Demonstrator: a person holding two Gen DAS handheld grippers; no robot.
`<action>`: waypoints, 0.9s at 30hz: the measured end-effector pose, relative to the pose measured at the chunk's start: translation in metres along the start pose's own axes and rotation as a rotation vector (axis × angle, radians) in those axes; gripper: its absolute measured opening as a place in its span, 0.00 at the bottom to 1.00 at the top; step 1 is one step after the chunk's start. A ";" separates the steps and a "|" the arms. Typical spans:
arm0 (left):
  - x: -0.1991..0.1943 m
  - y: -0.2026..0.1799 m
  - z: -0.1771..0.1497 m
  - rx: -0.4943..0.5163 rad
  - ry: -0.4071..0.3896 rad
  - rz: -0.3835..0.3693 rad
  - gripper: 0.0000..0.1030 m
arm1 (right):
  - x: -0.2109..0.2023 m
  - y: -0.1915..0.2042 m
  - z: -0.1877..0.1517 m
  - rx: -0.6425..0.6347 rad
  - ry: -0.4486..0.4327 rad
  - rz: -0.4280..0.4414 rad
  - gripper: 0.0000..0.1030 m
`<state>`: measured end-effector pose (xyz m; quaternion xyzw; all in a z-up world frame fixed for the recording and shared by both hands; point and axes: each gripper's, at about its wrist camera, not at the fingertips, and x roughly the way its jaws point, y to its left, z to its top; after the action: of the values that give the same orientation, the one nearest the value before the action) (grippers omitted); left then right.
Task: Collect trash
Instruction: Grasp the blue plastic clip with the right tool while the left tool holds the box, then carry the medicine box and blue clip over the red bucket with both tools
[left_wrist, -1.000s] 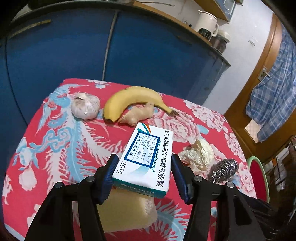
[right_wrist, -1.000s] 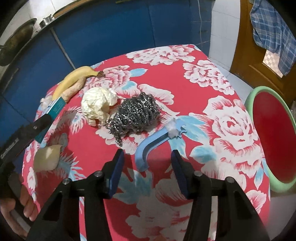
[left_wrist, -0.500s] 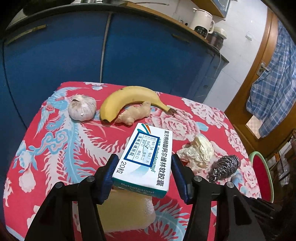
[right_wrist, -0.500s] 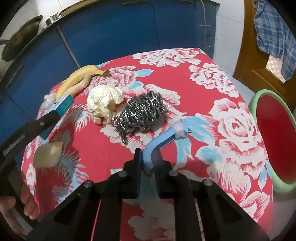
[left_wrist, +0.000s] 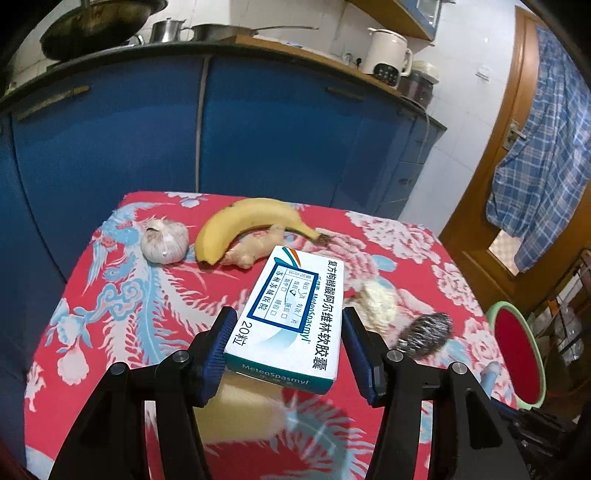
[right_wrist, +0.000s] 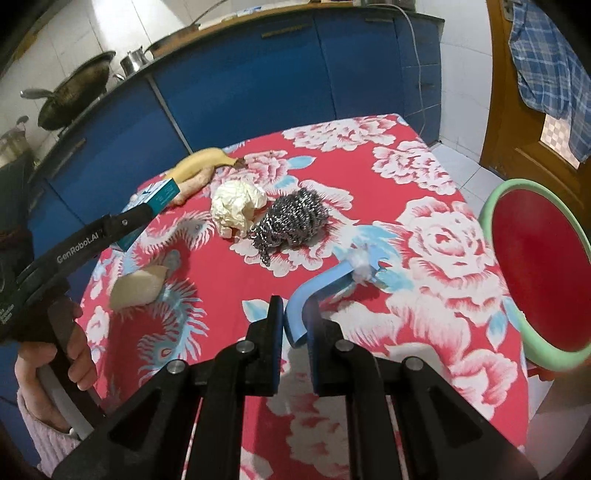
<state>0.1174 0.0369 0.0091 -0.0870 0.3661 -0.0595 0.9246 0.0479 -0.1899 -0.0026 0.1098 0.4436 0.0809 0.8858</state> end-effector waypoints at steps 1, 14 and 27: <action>-0.003 -0.004 -0.001 0.006 0.003 -0.006 0.57 | -0.004 -0.002 0.000 0.004 -0.007 0.002 0.14; -0.035 -0.072 -0.008 0.099 0.008 -0.106 0.57 | -0.050 -0.046 -0.009 0.088 -0.088 0.013 0.14; -0.030 -0.155 -0.017 0.200 0.064 -0.199 0.57 | -0.091 -0.111 -0.009 0.169 -0.151 -0.025 0.14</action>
<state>0.0767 -0.1113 0.0487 -0.0284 0.3771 -0.1895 0.9061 -0.0080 -0.3181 0.0327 0.1845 0.3820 0.0235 0.9052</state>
